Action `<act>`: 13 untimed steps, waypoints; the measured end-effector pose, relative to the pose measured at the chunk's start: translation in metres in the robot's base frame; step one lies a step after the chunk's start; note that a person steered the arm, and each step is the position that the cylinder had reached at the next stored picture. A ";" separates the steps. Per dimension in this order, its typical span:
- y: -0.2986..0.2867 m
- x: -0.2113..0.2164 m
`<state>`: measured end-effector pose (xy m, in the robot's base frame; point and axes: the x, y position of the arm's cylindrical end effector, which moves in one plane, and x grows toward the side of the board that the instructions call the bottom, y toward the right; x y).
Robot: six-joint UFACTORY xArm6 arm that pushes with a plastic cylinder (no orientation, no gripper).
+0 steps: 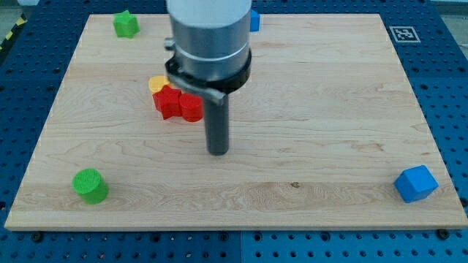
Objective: Move the green circle towards the center right
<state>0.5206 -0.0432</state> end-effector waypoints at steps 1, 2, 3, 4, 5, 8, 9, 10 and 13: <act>-0.081 0.000; -0.184 -0.002; -0.227 0.022; -0.218 0.078; -0.218 0.078; -0.100 0.074; -0.144 0.074; -0.166 0.064; -0.082 0.048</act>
<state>0.5685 -0.1254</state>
